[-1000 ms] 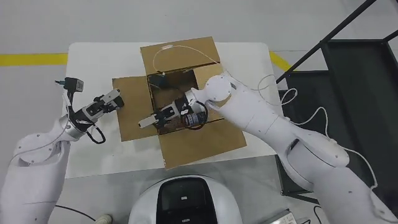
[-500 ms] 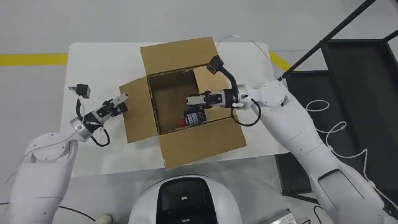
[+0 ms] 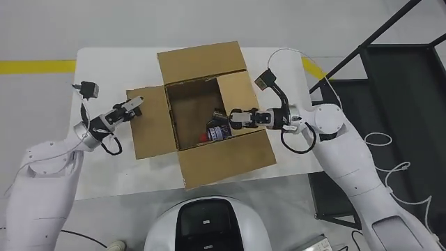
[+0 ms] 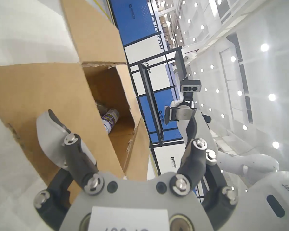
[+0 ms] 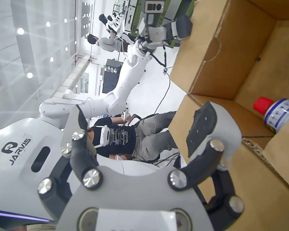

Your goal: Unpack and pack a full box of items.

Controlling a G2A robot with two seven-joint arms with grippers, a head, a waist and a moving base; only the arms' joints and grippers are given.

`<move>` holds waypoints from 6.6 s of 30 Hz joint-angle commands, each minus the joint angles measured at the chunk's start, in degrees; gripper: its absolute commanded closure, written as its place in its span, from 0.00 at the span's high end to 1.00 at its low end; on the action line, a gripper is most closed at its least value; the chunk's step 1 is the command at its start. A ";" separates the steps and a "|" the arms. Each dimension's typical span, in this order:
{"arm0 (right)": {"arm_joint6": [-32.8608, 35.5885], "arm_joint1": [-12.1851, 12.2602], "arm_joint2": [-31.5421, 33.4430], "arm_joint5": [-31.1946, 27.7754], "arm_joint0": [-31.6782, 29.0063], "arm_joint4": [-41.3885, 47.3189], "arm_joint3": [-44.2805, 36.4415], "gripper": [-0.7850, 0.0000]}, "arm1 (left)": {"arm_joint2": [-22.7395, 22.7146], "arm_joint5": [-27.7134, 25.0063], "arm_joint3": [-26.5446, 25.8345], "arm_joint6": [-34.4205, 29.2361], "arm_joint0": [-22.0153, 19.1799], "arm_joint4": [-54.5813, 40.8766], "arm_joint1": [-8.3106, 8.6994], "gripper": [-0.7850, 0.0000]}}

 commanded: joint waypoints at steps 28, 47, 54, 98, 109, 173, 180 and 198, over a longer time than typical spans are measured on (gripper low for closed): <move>-0.67 2.25 10.39 -2.60 -9.41 2.30 -0.16 1.00 | 32.22 9.74 0.85 2.26 -25.68 8.38 -6.17 1.00; -1.02 2.19 8.64 -2.10 -9.34 2.44 0.37 1.00 | 45.01 13.48 14.06 6.86 -37.72 7.90 -12.63 1.00; -0.93 2.22 8.51 -2.01 -9.15 2.71 1.15 1.00 | 48.45 11.97 23.88 10.07 -37.94 8.49 -14.99 1.00; -7.91 3.08 8.21 7.78 -9.56 -7.48 -4.02 1.00 | 43.04 -1.41 33.70 8.93 -38.66 -9.02 -22.54 1.00; -16.66 3.79 18.04 1.50 -16.48 -2.99 -3.46 1.00 | 31.93 -0.93 22.52 2.87 -31.98 -6.36 -17.91 1.00; -27.41 0.25 1.83 11.33 -5.48 -23.88 3.28 1.00 | -11.42 2.19 -15.83 -8.57 6.56 0.34 -4.18 1.00; -23.86 1.15 2.57 11.70 -5.47 -34.95 -9.26 1.00 | -12.69 1.37 -12.71 -7.53 7.12 1.27 -3.62 1.00; -10.83 -1.25 -12.83 11.63 9.99 -46.46 -6.42 1.00 | -12.35 -1.21 -5.98 -3.50 6.93 -1.41 -3.52 1.00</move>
